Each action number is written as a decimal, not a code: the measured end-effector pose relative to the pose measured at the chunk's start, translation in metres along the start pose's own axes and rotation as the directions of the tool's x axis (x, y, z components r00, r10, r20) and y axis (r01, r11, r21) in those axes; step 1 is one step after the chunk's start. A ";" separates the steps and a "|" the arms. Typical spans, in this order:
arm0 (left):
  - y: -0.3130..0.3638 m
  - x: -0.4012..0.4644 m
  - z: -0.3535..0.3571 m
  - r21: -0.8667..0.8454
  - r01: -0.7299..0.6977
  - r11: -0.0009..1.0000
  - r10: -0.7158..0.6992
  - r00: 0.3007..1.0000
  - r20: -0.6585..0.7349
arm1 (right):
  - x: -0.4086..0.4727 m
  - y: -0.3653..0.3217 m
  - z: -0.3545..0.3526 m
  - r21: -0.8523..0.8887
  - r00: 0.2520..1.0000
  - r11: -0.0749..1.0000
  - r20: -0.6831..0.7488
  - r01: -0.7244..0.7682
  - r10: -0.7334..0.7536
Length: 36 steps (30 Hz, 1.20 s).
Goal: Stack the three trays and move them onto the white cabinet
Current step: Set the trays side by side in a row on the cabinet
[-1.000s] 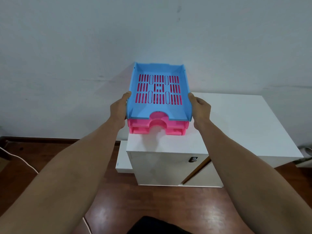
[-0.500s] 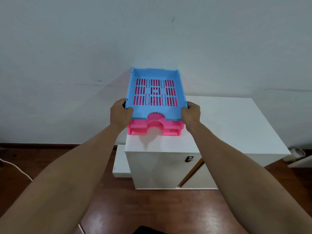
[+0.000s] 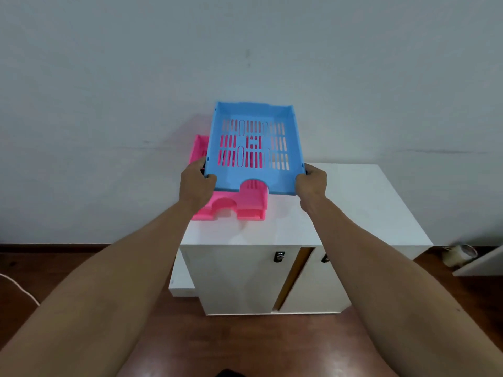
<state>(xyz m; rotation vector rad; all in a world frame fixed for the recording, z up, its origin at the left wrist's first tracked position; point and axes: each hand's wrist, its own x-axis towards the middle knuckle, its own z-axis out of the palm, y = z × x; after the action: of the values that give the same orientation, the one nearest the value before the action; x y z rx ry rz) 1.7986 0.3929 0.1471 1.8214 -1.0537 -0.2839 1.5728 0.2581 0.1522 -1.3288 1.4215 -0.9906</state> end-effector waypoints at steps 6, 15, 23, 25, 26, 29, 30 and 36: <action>0.046 -0.033 0.056 -0.036 0.022 0.999 -0.023 1.000 -0.003 | 0.021 0.015 -0.076 -0.028 1.000 1.000 -0.006 0.015 -0.015; 0.072 -0.091 0.142 -0.011 0.093 0.996 -0.093 0.995 0.038 | 0.042 0.064 -0.174 -0.105 0.996 0.993 0.077 0.056 -0.048; 0.066 -0.130 0.185 0.036 0.125 0.992 -0.128 0.988 0.086 | 0.039 0.125 -0.214 -0.120 0.995 0.992 0.095 0.038 -0.027; 0.062 -0.134 0.189 0.053 0.149 0.987 -0.153 0.984 0.086 | 0.040 0.136 -0.216 -0.111 0.995 0.994 0.102 0.016 -0.005; 0.058 -0.136 0.191 0.058 0.166 0.984 -0.171 0.982 0.083 | 0.040 0.141 -0.216 -0.107 0.994 0.994 0.107 0.006 0.006; 0.045 -0.141 0.194 0.064 0.232 0.971 -0.236 0.970 0.065 | 0.041 0.152 -0.212 -0.108 0.992 0.994 0.124 -0.012 0.025; 0.040 -0.142 0.194 0.069 0.251 0.966 -0.255 0.966 0.052 | 0.042 0.155 -0.210 -0.111 0.991 0.994 0.128 -0.020 0.034; 0.012 -0.140 0.197 0.105 0.356 0.929 -0.355 0.934 -0.021 | 0.051 0.173 -0.191 -0.134 0.982 0.986 0.145 -0.098 0.117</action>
<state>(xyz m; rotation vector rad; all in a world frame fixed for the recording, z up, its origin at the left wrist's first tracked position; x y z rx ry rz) 1.5911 0.3745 0.0243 2.1084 -0.7422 -0.4490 1.3450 0.2174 0.0281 -1.3733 1.4421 -0.7221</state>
